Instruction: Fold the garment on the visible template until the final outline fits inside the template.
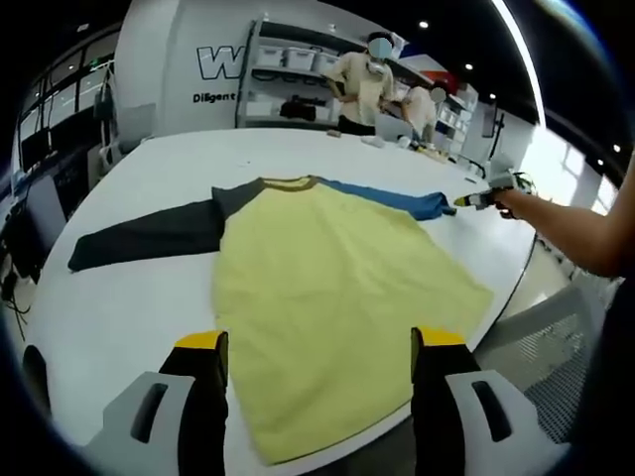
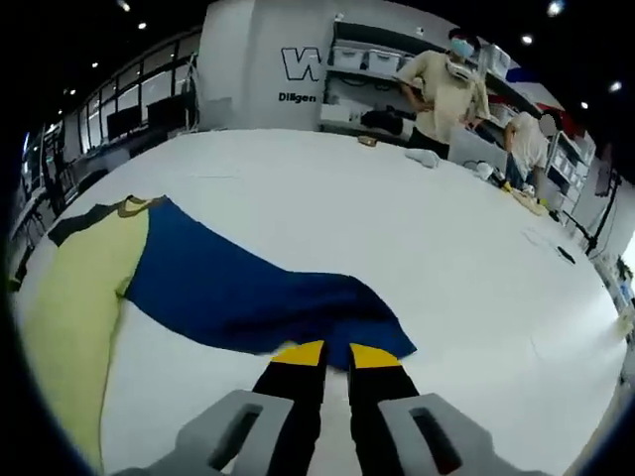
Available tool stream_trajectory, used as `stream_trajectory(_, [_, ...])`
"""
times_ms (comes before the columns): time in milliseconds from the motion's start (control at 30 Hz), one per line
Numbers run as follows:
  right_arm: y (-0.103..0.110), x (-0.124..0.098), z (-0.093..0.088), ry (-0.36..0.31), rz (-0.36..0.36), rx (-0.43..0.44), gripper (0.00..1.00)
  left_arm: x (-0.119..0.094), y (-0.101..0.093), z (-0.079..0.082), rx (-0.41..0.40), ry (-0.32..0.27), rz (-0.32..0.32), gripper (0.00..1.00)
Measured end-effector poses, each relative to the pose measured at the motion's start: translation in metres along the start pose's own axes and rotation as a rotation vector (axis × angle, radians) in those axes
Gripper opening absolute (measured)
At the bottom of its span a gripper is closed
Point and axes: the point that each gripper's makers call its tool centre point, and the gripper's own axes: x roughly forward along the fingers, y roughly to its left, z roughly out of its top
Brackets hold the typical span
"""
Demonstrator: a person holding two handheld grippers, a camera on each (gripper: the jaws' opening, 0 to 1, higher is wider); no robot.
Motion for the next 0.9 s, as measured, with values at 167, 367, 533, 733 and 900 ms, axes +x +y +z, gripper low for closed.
stream_trajectory(167, [0.004, 0.003, -0.014, 0.028, -0.015, 0.185, 0.08, 0.000, -0.002, 0.001, 0.003, -0.005, -0.008, 0.71])
stream_trajectory(367, [0.002, 0.013, -0.017, 0.008, -0.032, 0.370, 0.15, 0.000, -0.003, 0.001, 0.007, -0.002, -0.010, 0.71])
stream_trajectory(533, [-0.004, 0.018, -0.007, -0.081, -0.022, 0.631, 0.19, 0.001, -0.002, -0.001, 0.010, 0.006, -0.010, 0.70])
stream_trajectory(733, [-0.018, 0.024, -0.005, -0.125, -0.048, 0.763, 0.18, 0.002, -0.002, -0.003, 0.017, 0.015, -0.009, 0.70])
stream_trajectory(900, [-0.021, 0.028, -0.006, -0.094, -0.089, 0.681, 0.06, 0.002, -0.001, -0.003, 0.017, 0.019, -0.008, 0.69])
